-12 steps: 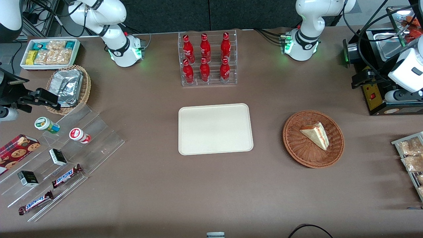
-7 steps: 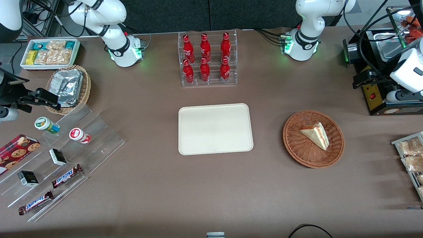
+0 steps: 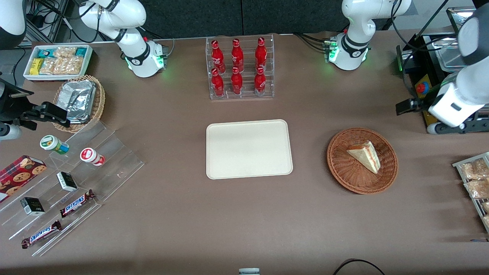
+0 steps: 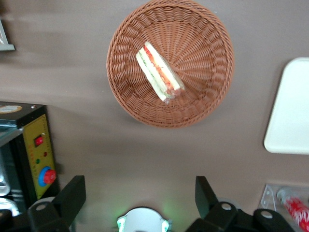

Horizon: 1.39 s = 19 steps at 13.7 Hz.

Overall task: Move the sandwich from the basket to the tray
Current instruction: 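Move the left gripper toward the wicker basket with the sandwich, then lower the open left gripper over the wrapped sandwich in the basket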

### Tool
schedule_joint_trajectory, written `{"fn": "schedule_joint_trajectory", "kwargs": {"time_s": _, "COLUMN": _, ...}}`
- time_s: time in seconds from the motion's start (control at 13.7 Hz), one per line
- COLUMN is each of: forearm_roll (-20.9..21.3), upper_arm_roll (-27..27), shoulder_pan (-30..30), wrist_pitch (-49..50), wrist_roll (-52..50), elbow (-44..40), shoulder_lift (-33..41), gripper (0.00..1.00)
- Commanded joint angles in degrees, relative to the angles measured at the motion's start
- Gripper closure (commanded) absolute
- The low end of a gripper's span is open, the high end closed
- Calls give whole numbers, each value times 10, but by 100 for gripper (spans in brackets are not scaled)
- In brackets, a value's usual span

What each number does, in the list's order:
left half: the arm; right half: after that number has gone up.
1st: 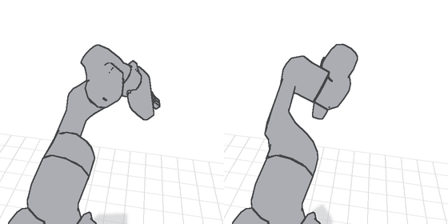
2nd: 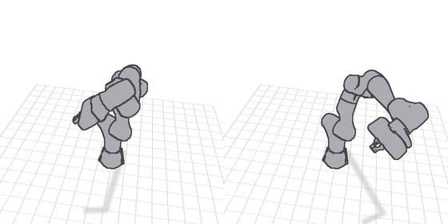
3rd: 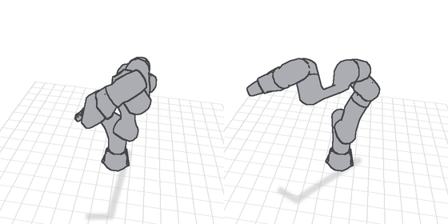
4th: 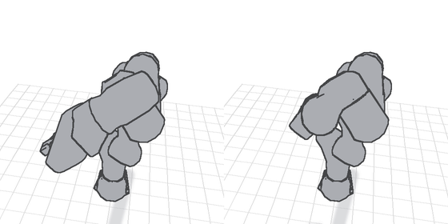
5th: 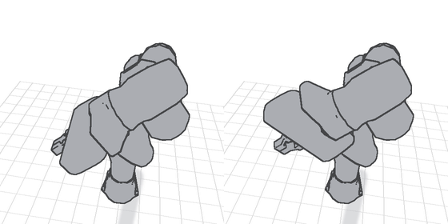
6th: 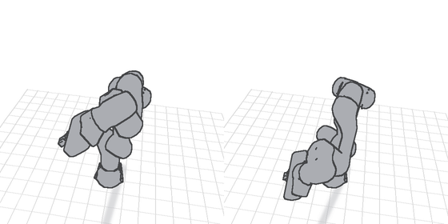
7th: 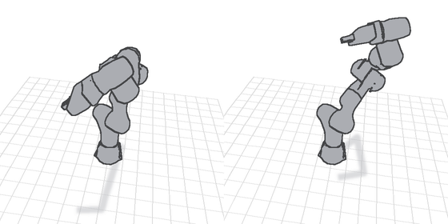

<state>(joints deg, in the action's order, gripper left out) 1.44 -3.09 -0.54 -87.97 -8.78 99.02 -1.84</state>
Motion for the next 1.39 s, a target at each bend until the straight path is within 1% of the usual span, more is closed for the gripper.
{"fn": "schedule_joint_trajectory", "kwargs": {"time_s": 0.0, "forearm_roll": 12, "upper_arm_roll": 0, "shoulder_pan": 5, "wrist_pitch": -84, "wrist_roll": -63, "elbow": 76, "shoulder_lift": 21, "gripper": 0}}
{"fn": "schedule_joint_trajectory", "kwargs": {"time_s": 0.22, "forearm_roll": 12, "upper_arm_roll": -5, "shoulder_pan": 17, "wrist_pitch": -185, "wrist_roll": -188, "elbow": 137, "shoulder_lift": 18, "gripper": 0}}
{"fn": "schedule_joint_trajectory", "kwargs": {"time_s": 0.44, "forearm_roll": 11, "upper_arm_roll": -10, "shoulder_pan": 16, "wrist_pitch": -242, "wrist_roll": -251, "elbow": 177, "shoulder_lift": 15, "gripper": 0}}
{"fn": "schedule_joint_trajectory", "kwargs": {"time_s": 0.66, "forearm_roll": 12, "upper_arm_roll": -10, "shoulder_pan": 16, "wrist_pitch": -328, "wrist_roll": -344, "elbow": 218, "shoulder_lift": 0, "gripper": 0}}
{"fn": "schedule_joint_trajectory", "kwargs": {"time_s": 0.8, "forearm_roll": 11, "upper_arm_roll": -10, "shoulder_pan": 16, "wrist_pitch": -357, "wrist_roll": -361, "elbow": 245, "shoulder_lift": -4, "gripper": 0}}
{"fn": "schedule_joint_trajectory", "kwargs": {"time_s": 1.02, "forearm_roll": 12, "upper_arm_roll": -10, "shoulder_pan": 15, "wrist_pitch": -430, "wrist_roll": -370, "elbow": 280, "shoulder_lift": -26, "gripper": 0}}
{"fn": "schedule_joint_trajectory", "kwargs": {"time_s": 1.31, "forearm_roll": 12, "upper_arm_roll": -10, "shoulder_pan": 15, "wrist_pitch": -443, "wrist_roll": -370, "elbow": 282, "shoulder_lift": -54, "gripper": 0}}
